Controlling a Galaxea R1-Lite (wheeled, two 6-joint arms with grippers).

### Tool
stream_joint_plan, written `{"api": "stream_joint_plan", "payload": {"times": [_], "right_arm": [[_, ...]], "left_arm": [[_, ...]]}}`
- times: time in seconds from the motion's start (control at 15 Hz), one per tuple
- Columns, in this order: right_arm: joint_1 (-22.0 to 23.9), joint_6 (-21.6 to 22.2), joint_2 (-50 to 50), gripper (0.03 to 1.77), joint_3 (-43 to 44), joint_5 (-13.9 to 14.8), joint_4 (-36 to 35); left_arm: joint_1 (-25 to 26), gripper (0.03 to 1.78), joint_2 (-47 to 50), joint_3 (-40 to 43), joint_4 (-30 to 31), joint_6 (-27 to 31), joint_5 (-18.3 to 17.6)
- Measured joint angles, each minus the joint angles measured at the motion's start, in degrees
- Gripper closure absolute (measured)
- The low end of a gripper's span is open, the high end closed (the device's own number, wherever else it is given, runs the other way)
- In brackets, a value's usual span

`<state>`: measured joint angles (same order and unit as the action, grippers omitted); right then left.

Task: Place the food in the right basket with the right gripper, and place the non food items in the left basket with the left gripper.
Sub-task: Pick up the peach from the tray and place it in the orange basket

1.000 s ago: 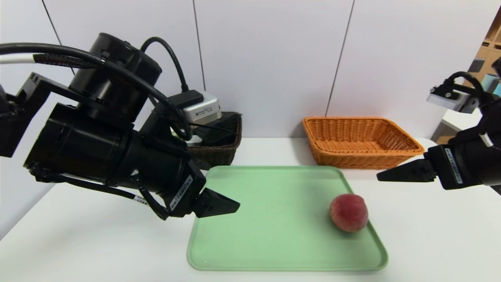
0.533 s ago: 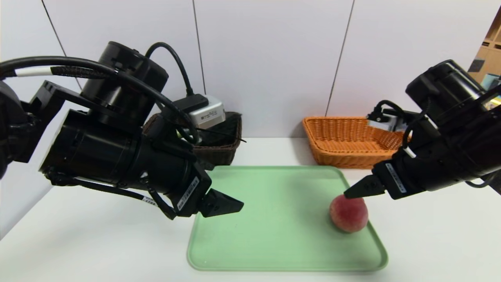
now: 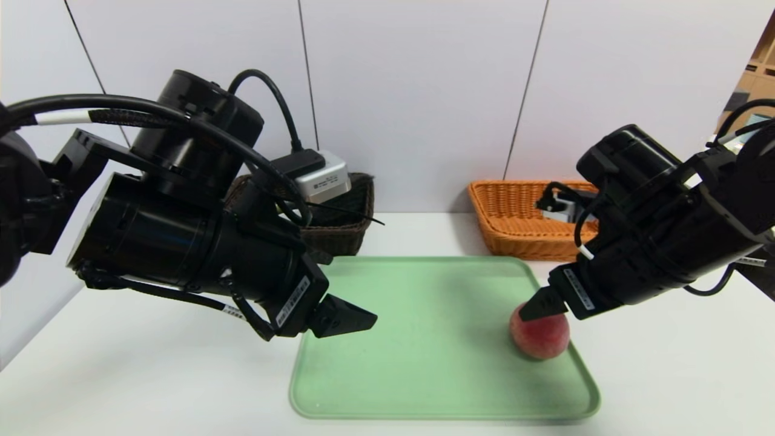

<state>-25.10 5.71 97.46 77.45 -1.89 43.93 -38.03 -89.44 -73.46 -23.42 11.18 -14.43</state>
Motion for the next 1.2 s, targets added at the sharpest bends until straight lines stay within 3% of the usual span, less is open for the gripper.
{"api": "stream_joint_plan", "payload": {"times": [1.2], "right_arm": [[-0.48, 0.62, 10.41, 0.1, -0.88, 0.22, -1.33]], "left_arm": [[-0.02, 0.12, 0.55, 0.94, 0.1, 0.09, 0.2]]}}
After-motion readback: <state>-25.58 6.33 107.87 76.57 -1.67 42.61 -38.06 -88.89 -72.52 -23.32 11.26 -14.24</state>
